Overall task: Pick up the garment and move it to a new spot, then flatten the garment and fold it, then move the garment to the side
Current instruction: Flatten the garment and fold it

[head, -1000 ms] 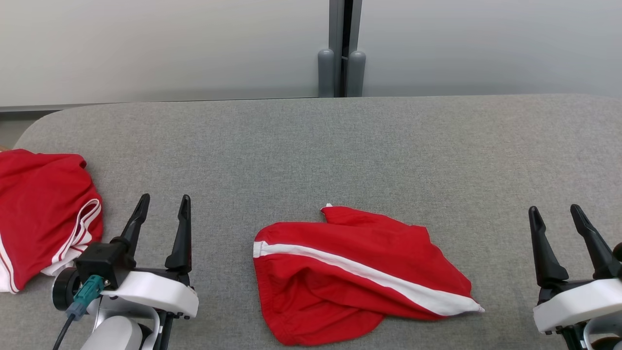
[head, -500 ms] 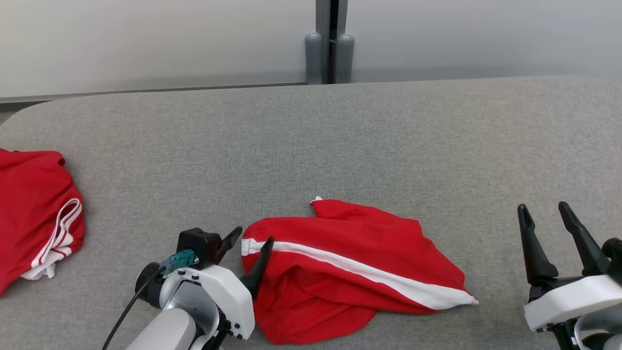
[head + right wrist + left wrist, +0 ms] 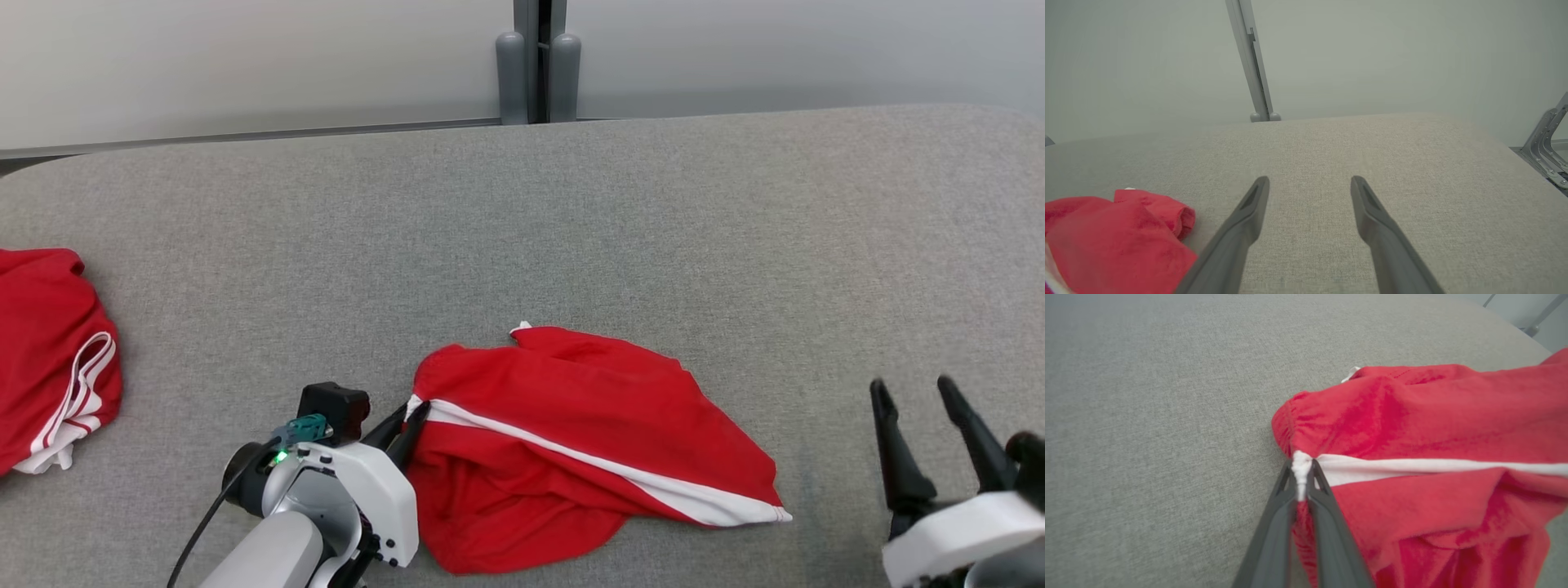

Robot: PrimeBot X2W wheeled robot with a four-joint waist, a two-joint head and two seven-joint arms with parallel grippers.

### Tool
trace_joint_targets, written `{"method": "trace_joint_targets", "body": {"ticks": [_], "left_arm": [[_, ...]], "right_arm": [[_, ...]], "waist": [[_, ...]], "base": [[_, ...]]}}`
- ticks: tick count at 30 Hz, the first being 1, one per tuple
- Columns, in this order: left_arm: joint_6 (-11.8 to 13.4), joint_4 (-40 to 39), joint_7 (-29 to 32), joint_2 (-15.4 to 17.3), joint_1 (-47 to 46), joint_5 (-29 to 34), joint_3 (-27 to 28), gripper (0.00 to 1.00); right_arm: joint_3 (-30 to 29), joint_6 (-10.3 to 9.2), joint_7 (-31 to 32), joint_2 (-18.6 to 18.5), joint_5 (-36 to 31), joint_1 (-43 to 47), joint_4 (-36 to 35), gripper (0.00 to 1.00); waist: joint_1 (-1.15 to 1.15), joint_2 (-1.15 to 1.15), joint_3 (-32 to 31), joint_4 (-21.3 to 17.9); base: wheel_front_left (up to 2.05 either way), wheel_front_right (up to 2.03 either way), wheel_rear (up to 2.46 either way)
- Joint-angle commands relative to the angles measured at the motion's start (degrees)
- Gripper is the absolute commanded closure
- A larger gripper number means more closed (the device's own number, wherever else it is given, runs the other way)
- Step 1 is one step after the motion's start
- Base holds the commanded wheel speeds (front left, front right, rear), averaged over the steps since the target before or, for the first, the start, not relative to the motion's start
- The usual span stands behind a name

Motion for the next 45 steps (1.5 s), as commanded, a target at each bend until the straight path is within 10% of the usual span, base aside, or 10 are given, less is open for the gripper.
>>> {"method": "trace_joint_targets", "body": {"ticks": [1, 23, 25, 27, 45], "left_arm": [[0.15, 0.06, -0.52, 0.58, -0.98, 0.32, -0.03, 1.00], [0.63, -0.21, -1.25, 0.22, -2.60, 0.14, -0.73, 1.00], [0.64, -0.30, -1.36, 0.20, -2.82, 0.10, -0.76, 1.00], [0.62, -0.36, -1.49, 0.18, -3.00, 0.09, -0.80, 1.00], [4.60, -13.28, -8.85, 3.12, -7.31, 3.33, 2.98, 1.00]], "right_arm": [[0.07, -0.02, 0.26, -0.40, -0.49, 1.04, 0.16, 0.00], [15.10, -0.02, 4.67, 0.70, 5.00, 7.56, 4.78, 0.00], [15.18, -0.02, 4.78, 0.68, 5.46, 6.80, 5.45, 0.65], [15.24, -0.01, 5.61, 0.75, 5.97, 6.51, 6.14, 1.00], [7.52, -0.02, -1.52, -3.81, 4.55, -3.92, -4.24, 1.00]], "waist": [[0.00, 0.00, 0.06, 0.07], [0.00, 0.00, 2.68, 1.13], [0.00, 0.00, 2.93, 1.18], [0.00, 0.00, 3.15, 1.23], [0.00, 0.00, 1.44, 0.53]], "base": [[0.00, 0.00, 0.00], [0.00, 0.00, 0.00], [0.00, 0.00, 0.00], [0.00, 0.00, 0.00], [0.00, 0.00, 0.00]]}}
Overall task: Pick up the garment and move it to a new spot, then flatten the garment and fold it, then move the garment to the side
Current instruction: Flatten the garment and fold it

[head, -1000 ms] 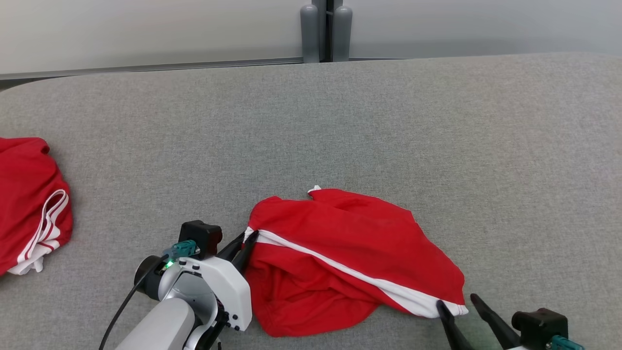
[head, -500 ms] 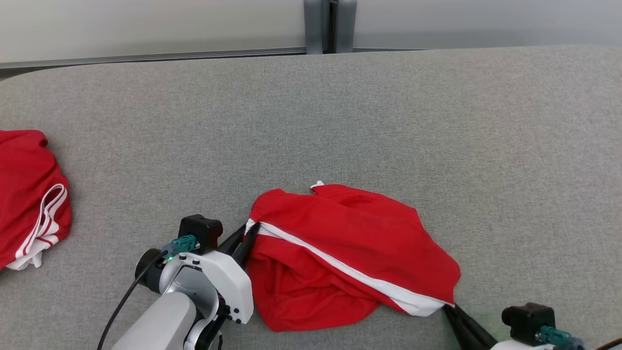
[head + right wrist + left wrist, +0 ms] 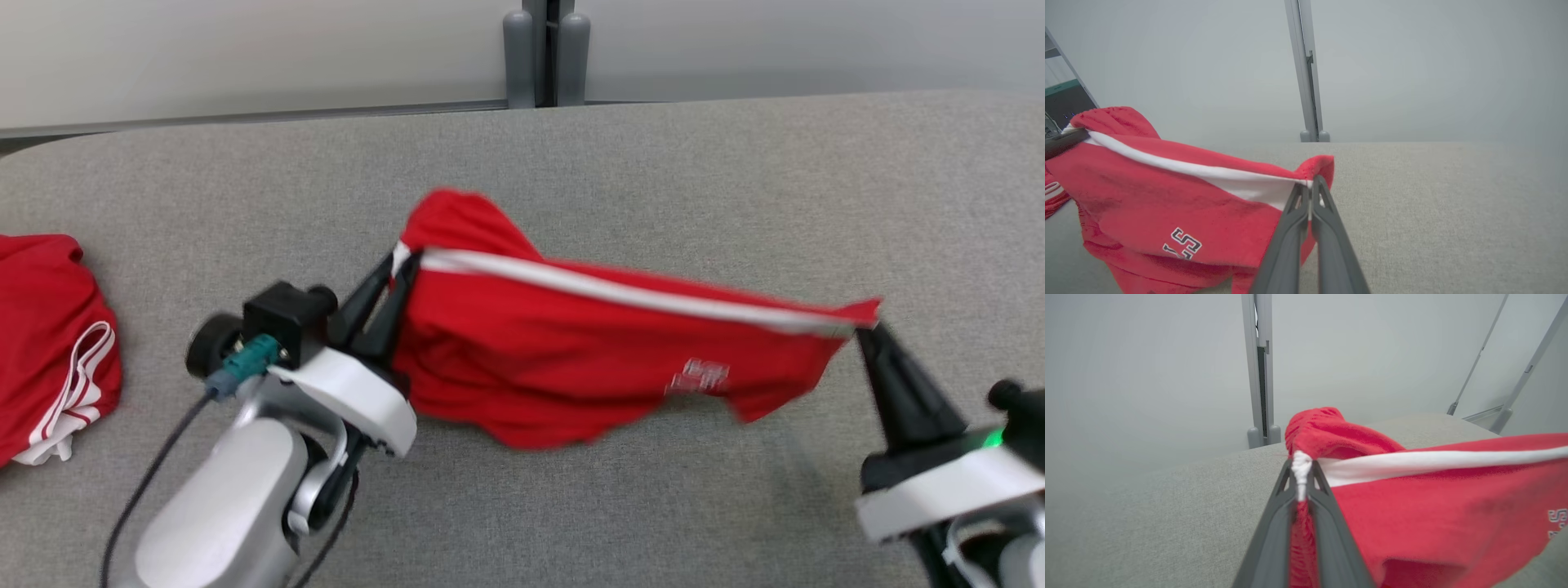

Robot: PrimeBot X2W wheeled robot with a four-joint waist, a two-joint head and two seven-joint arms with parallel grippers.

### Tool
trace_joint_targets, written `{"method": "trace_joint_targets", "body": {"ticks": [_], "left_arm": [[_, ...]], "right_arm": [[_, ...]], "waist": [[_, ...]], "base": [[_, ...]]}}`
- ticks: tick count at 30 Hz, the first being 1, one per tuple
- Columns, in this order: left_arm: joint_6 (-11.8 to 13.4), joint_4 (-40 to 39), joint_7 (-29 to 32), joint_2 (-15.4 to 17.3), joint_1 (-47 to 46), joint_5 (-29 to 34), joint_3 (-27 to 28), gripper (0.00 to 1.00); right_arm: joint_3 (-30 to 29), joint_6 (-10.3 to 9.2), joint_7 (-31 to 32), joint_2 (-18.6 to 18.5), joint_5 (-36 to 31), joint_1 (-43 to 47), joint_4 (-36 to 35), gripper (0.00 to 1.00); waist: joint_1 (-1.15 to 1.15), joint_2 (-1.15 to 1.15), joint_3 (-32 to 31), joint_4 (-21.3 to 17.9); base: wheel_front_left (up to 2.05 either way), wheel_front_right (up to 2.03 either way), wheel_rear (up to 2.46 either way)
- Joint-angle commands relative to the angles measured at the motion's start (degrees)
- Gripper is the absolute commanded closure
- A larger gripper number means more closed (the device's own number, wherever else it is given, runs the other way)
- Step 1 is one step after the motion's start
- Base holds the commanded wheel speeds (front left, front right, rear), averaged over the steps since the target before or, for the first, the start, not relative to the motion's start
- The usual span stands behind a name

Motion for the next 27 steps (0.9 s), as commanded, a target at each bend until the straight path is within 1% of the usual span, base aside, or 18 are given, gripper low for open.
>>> {"method": "trace_joint_targets", "body": {"ticks": [1, 7, 10, 13, 17, 20, 23, 27], "left_arm": [[0.83, -2.16, -0.55, 0.88, -1.88, 0.76, 0.86, 1.00], [2.60, -12.11, 1.23, 3.65, -8.20, 3.37, 3.15, 1.00], [2.96, -15.33, 3.11, 4.81, -12.17, 4.32, 4.09, 1.00], [3.28, -17.00, 4.65, 5.27, -15.25, 4.76, 4.81, 1.00], [3.53, -17.30, 5.63, 4.93, -17.36, 4.04, 5.44, 1.00], [3.31, -16.09, 5.68, 4.64, -18.39, 3.30, 5.93, 1.00], [2.62, -13.98, 5.14, 3.75, -20.10, 2.37, 6.25, 1.00], [0.75, -9.51, 2.31, 1.81, -23.96, 1.31, 6.95, 1.00]], "right_arm": [[-0.92, -0.02, -0.70, -0.99, -0.55, -2.02, -0.99, 1.00], [-3.79, -0.03, -0.93, -5.17, -2.06, -12.85, -5.15, 1.00], [-4.31, -0.03, -0.04, -7.20, -2.36, -19.09, -6.26, 1.00], [-3.94, -0.03, 0.92, -8.57, -1.65, -23.77, -6.03, 1.00], [-3.49, -0.03, 1.50, -9.42, -0.34, -27.76, -4.47, 1.00], [-3.21, -0.03, 1.32, -9.55, 0.60, -29.89, -3.02, 1.00], [-2.77, -0.04, 1.01, -9.84, 1.38, -32.44, -1.16, 1.00], [-1.86, -0.06, 0.35, -10.67, 2.77, -37.27, 2.20, 1.00]], "waist": [[0.00, 0.00, -0.69, -0.16], [0.00, 0.00, -2.85, -0.59], [0.00, 0.00, -3.51, -0.65], [0.00, 0.00, -3.79, -0.57], [0.00, 0.00, -3.41, -0.40], [0.00, 0.00, -2.14, -0.35], [0.00, 0.00, 0.11, -0.32], [0.00, 0.00, 4.33, -0.14]], "base": [[0.00, 0.00, 0.00], [0.00, 0.00, 0.00], [0.00, 0.00, 0.00], [0.00, 0.00, 0.00], [0.00, 0.00, 0.00], [0.00, 0.00, 0.00], [0.00, 0.00, 0.00], [0.00, 0.00, 0.00]]}}
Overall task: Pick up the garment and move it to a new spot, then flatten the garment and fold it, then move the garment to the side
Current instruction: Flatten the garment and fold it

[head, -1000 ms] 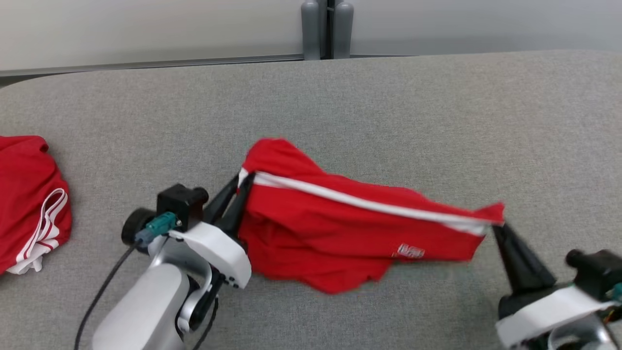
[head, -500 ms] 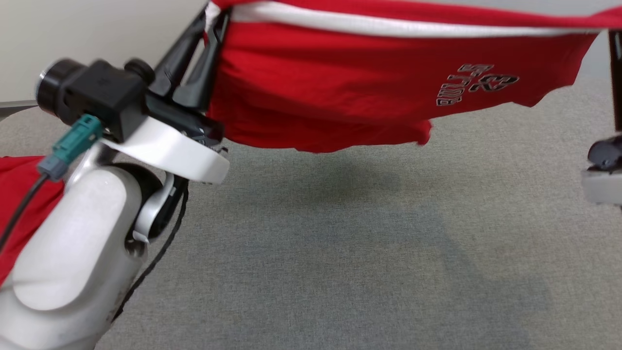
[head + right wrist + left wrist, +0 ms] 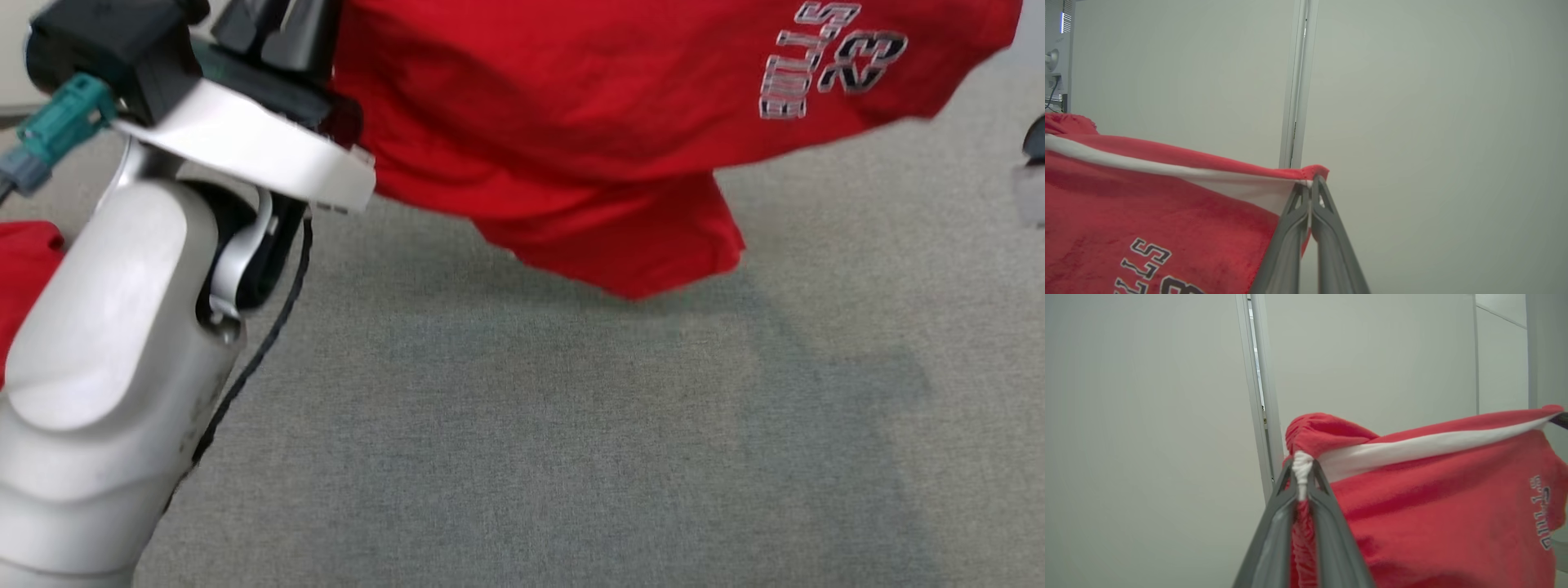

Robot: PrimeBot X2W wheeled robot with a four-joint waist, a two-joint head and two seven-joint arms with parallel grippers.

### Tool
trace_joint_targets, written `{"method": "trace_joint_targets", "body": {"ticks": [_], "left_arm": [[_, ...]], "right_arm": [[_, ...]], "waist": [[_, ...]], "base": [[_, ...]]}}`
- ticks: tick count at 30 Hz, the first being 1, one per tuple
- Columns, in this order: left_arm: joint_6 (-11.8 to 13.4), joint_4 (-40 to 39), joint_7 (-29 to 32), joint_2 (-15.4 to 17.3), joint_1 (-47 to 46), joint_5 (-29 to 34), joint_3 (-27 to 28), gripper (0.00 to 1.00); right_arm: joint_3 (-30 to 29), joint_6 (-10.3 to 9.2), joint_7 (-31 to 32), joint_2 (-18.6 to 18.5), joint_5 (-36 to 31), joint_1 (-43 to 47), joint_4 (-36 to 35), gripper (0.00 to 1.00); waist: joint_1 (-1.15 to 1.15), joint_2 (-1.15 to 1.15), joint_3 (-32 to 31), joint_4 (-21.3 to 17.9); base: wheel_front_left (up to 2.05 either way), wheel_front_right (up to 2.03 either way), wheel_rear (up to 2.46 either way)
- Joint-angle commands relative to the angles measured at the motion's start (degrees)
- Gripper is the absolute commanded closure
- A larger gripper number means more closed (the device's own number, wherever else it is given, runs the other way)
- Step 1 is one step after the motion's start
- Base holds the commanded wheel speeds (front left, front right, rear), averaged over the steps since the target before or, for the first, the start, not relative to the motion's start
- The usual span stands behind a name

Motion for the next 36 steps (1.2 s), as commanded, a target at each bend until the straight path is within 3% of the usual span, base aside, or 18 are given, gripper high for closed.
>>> {"method": "trace_joint_targets", "body": {"ticks": [1, 8, 12, 13, 17, 22, 26, 30, 36], "left_arm": [[-0.79, 2.64, -1.30, -0.31, -2.61, -0.03, 0.54, 1.00], [-4.09, 17.70, -7.37, -4.43, -15.25, 0.13, 1.57, 1.00], [-5.84, 28.80, -9.84, -6.68, -20.65, 0.42, 1.92, 1.00], [-5.84, 28.80, -9.84, -6.68, -20.65, 0.42, 1.92, 1.00], [-8.31, 41.27, -10.84, -9.74, -20.79, -2.22, 2.66, 1.00], [-10.59, 54.28, -11.43, -12.62, -17.13, -5.25, 3.54, 1.00], [-11.43, 60.32, -11.63, -14.14, -13.42, -7.45, 4.47, 1.00], [-11.88, 60.15, -11.65, -14.85, -8.19, -8.39, 5.72, 1.00], [-12.10, 53.69, -11.67, -15.34, 2.43, -7.82, 8.07, 1.00]], "right_arm": [[0.40, -0.12, -0.73, -0.67, 0.94, -2.72, 1.74, 1.00], [4.60, -0.13, -3.62, -1.31, 2.70, -18.80, 12.32, 1.00], [9.20, -0.13, -5.97, 0.83, 3.10, -27.03, 22.36, 1.00], [9.20, -0.13, -5.97, 0.83, 3.10, -27.03, 22.36, 1.00], [14.88, -0.12, -9.15, 4.68, 4.39, -30.60, 33.28, 1.00], [21.85, -0.12, -11.75, 9.63, 8.06, -27.94, 45.64, 1.00], [26.63, -0.12, -14.05, 11.12, 11.84, -23.75, 51.96, 1.00], [28.92, -0.11, -17.30, 10.92, 16.44, -18.45, 54.48, 1.00], [30.04, -0.12, -19.78, 8.42, 21.21, -8.52, 50.97, 1.00]], "waist": [[0.00, 0.00, 3.45, 0.16], [0.00, 0.00, 9.59, -0.04], [0.00, 0.00, 11.07, -0.72], [0.00, 0.00, 11.07, -0.72], [0.00, 0.00, 11.67, -1.43], [0.00, 0.00, 11.86, -1.96], [0.00, 0.00, 11.68, -1.99], [0.00, 0.00, 10.82, -1.62], [0.00, 0.00, 7.52, -0.85]], "base": [[0.00, 0.00, 0.00], [0.00, 0.00, 0.00], [0.00, 0.00, 0.00], [0.00, 0.00, 0.00], [0.00, 0.00, 0.00], [0.00, 0.00, 0.00], [0.00, 0.00, 0.00], [0.00, 0.00, 0.00], [0.00, 0.00, 0.00]]}}
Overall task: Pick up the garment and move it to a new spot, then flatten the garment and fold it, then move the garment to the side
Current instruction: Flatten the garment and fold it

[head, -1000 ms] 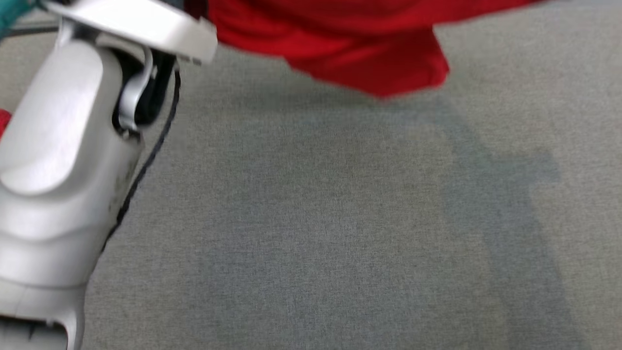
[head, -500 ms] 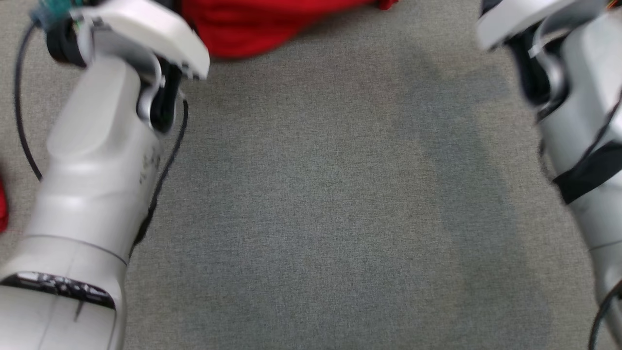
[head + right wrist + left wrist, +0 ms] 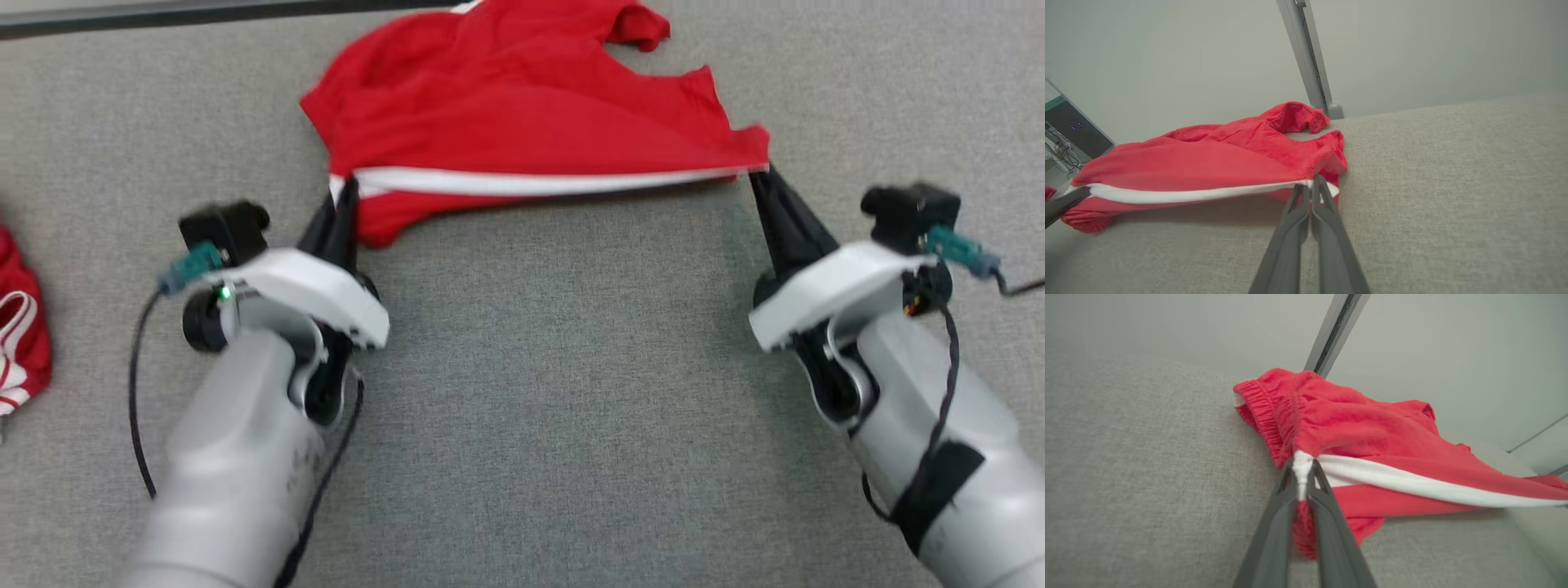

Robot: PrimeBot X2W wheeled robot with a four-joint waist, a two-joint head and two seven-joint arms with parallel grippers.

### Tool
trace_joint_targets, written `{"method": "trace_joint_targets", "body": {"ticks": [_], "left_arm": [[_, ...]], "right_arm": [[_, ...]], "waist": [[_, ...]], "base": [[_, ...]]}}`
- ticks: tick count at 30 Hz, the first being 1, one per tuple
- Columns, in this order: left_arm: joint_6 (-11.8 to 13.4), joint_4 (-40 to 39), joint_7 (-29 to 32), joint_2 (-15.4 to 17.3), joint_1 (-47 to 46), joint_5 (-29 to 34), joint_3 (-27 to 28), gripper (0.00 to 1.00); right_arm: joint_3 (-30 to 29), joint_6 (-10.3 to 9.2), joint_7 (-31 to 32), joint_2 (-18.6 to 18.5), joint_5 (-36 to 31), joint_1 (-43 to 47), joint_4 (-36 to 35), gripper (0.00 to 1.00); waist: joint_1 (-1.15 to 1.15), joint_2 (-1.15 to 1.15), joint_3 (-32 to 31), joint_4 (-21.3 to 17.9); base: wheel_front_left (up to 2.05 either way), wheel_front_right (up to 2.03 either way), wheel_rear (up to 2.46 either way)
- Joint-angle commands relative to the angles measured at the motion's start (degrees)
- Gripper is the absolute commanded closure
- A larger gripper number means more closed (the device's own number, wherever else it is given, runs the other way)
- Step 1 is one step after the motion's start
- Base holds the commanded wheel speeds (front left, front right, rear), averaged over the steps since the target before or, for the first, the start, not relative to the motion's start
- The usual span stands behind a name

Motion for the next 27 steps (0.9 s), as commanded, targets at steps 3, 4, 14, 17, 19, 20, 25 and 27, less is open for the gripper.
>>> {"method": "trace_joint_targets", "body": {"ticks": [3, 4, 14, 17, 19, 20, 25, 27], "left_arm": [[0.02, -4.74, -0.25, 0.30, 6.53, 2.53, -0.14, 1.00], [0.00, -6.67, -0.25, 0.33, 8.65, 3.43, -0.09, 1.00], [3.29, -26.37, 0.29, 3.59, 30.79, 9.33, -1.07, 1.00], [5.82, -34.38, 2.56, 5.62, 36.65, 9.58, -0.90, 1.00], [6.81, -37.19, 3.78, 6.23, 38.71, 9.55, -0.92, 1.00], [8.67, -42.96, 6.12, 7.42, 42.50, 9.59, -0.88, 1.00], [12.19, -53.53, 11.07, 8.85, 48.51, 9.43, -1.32, 1.00], [13.89, -59.01, 13.51, 9.15, 51.18, 8.98, -1.40, 1.00]], "right_arm": [[-0.71, -0.11, -0.67, -2.36, 0.24, 5.79, -4.16, 1.00], [-1.54, -0.11, -0.64, -3.01, -0.31, 8.01, -6.06, 1.00], [-14.07, -0.14, 0.31, -5.89, -7.76, 35.15, -25.59, 1.00], [-18.10, -0.14, 3.74, -4.96, -10.88, 42.61, -32.51, 1.00], [-19.49, -0.14, 5.07, -4.40, -11.76, 44.89, -35.06, 1.00], [-21.80, -0.14, 7.89, -3.24, -13.60, 49.41, -39.95, 1.00], [-25.55, -0.14, 13.38, -0.76, -16.76, 56.01, -48.68, 1.00], [-27.55, -0.13, 16.54, 0.38, -18.08, 58.36, -53.30, 1.00]], "waist": [[0.00, 0.00, -3.08, 0.50], [0.00, 0.00, -3.79, 0.68], [0.00, 0.00, -11.49, 1.76], [0.00, 0.00, -13.22, 1.54], [0.00, 0.00, -13.63, 1.49], [0.00, 0.00, -14.47, 1.40], [0.00, 0.00, -15.18, 1.40], [0.00, 0.00, -15.17, 1.43]], "base": [[0.00, 0.00, 0.00], [0.00, 0.00, 0.00], [0.00, 0.00, 0.00], [0.00, 0.00, 0.00], [0.00, 0.00, 0.00], [0.00, 0.00, 0.00], [0.00, 0.00, 0.00], [0.00, 0.00, 0.00]]}}
